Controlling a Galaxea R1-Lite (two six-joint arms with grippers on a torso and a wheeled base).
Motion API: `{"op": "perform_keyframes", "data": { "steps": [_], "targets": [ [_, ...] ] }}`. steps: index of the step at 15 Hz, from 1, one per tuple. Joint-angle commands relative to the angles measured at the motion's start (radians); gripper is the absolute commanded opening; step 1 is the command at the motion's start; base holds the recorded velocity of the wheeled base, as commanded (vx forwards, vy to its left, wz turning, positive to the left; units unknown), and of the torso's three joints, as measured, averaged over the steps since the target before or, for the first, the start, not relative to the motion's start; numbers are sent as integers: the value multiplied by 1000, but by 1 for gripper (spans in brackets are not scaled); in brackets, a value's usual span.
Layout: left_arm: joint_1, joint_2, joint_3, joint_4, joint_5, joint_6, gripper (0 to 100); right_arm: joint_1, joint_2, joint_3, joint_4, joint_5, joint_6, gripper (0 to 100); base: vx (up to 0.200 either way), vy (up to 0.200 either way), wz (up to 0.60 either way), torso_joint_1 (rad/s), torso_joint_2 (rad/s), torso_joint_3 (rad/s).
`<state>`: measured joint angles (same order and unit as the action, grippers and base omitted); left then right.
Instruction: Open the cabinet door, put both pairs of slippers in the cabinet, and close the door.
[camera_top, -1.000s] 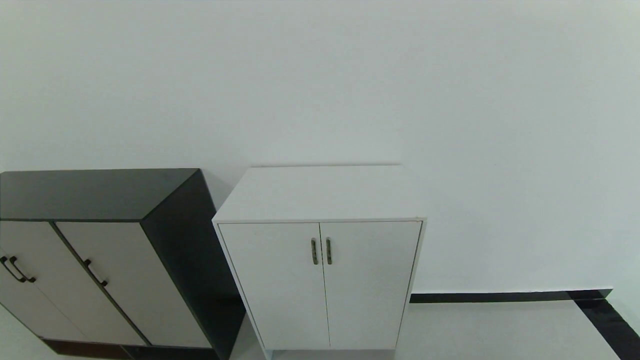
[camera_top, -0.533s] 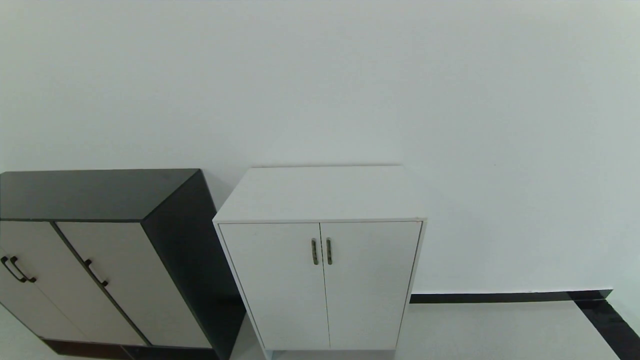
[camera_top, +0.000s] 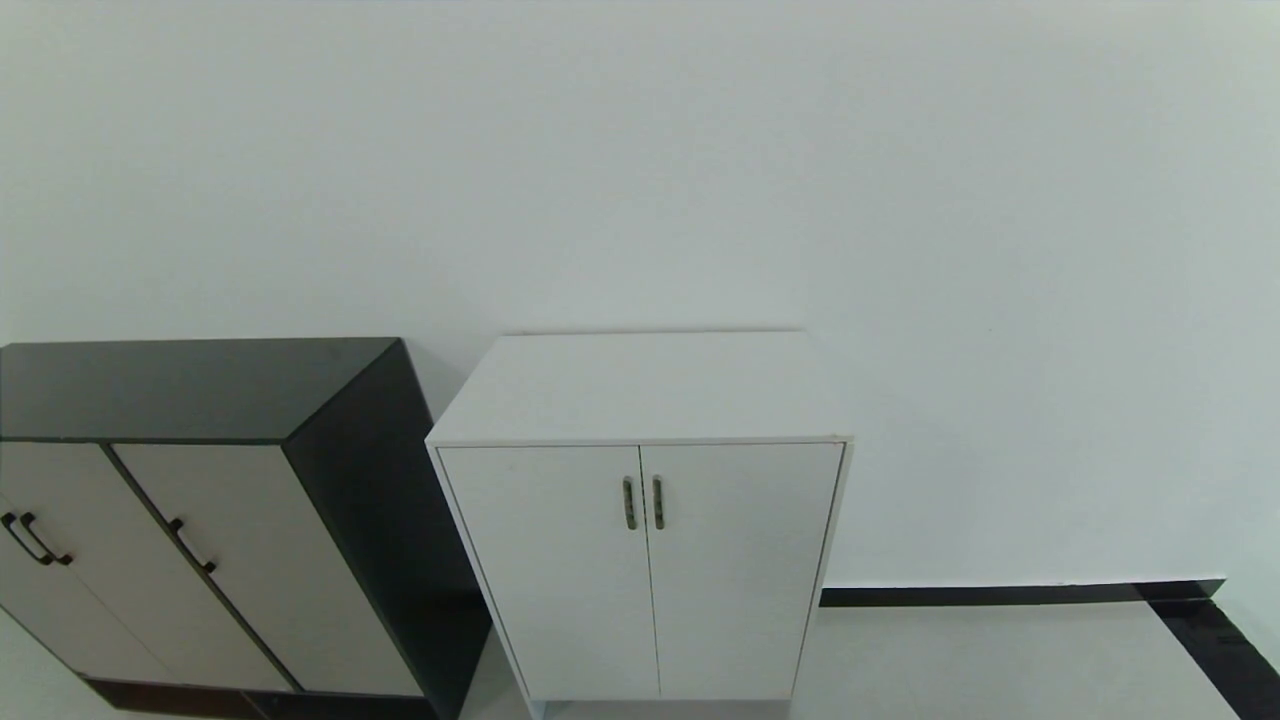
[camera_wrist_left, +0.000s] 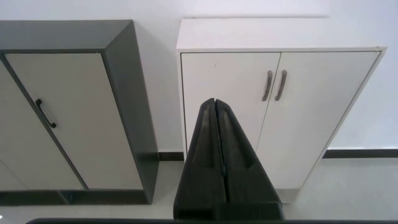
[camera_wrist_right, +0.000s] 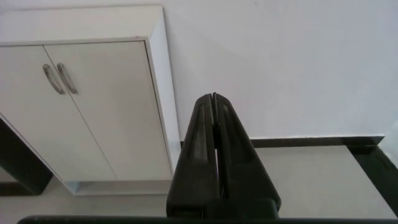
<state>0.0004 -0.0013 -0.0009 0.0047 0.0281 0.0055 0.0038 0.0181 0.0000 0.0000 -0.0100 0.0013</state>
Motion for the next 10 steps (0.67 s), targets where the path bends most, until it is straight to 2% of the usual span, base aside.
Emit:
{"op": "perform_keyframes", "data": {
  "steps": [1, 10],
  "targets": [
    [1, 1, 1, 0, 1, 1, 0, -2, -18, 0, -2, 4, 16, 0, 0, 0, 0, 0, 0, 0],
    [1, 1, 1, 0, 1, 1, 0, -2, -18, 0, -2, 5, 13, 0, 0, 0, 0, 0, 0, 0]
  ]
}}
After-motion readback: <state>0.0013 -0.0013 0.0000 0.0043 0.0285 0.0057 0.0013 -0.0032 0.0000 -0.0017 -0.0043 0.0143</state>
